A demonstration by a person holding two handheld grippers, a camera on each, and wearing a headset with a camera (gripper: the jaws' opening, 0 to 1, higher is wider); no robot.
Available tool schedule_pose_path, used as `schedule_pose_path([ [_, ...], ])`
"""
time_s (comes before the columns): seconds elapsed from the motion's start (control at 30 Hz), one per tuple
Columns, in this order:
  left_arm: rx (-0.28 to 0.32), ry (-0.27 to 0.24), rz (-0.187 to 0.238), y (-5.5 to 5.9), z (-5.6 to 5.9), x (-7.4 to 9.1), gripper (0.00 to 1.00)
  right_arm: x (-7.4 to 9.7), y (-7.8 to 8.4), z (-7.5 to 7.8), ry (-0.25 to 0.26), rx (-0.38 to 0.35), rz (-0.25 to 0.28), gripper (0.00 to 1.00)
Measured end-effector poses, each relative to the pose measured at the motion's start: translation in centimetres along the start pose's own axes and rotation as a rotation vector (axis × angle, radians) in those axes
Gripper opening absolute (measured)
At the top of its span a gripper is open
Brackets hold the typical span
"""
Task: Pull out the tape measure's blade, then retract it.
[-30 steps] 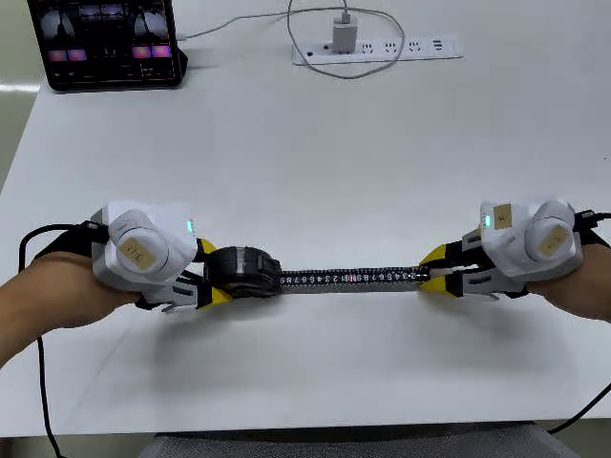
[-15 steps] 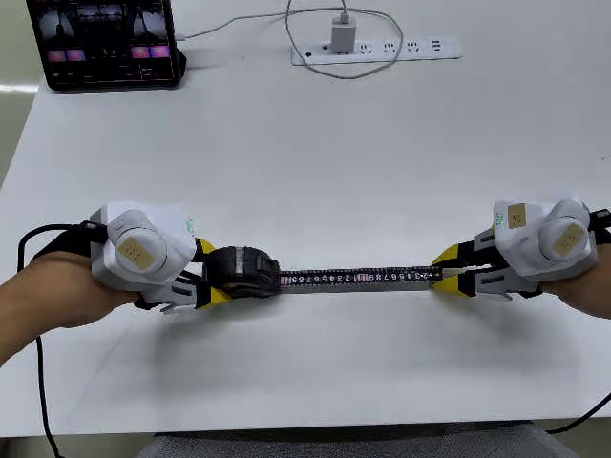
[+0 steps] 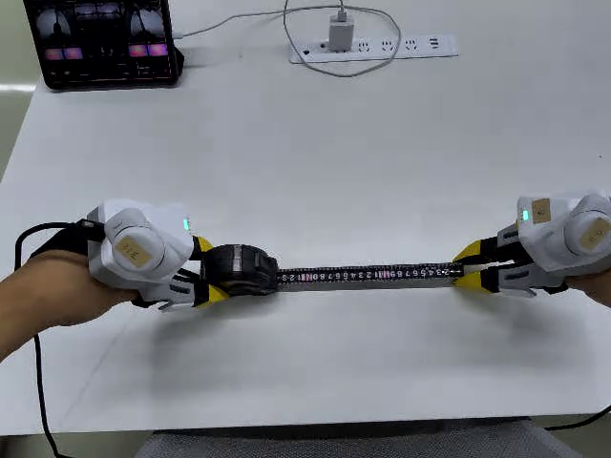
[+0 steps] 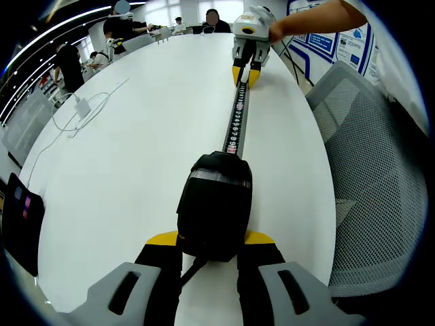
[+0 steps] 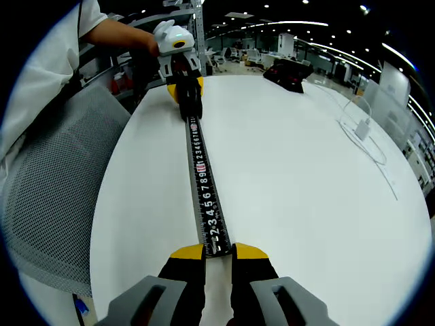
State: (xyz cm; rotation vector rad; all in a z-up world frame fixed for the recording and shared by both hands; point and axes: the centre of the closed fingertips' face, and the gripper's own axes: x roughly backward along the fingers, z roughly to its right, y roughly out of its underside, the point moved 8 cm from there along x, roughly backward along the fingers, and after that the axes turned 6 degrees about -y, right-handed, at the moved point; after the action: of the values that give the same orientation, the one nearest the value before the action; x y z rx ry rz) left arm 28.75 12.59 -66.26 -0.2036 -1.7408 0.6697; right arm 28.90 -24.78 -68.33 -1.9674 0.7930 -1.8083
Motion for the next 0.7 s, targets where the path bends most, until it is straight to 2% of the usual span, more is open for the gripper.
schedule_pose_path([
  [0.5, 0.019, -0.012, 0.007, -0.19, 0.09, -0.09, 0.27, -0.21, -0.23, 0.18, 0.004, -0.015, -0.003, 0.11],
  [0.7, 0.040, -0.010, 0.022, -0.16, 0.02, -0.13, 0.27, -0.27, -0.43, 0.18, 0.006, -0.011, -0.025, 0.12],
])
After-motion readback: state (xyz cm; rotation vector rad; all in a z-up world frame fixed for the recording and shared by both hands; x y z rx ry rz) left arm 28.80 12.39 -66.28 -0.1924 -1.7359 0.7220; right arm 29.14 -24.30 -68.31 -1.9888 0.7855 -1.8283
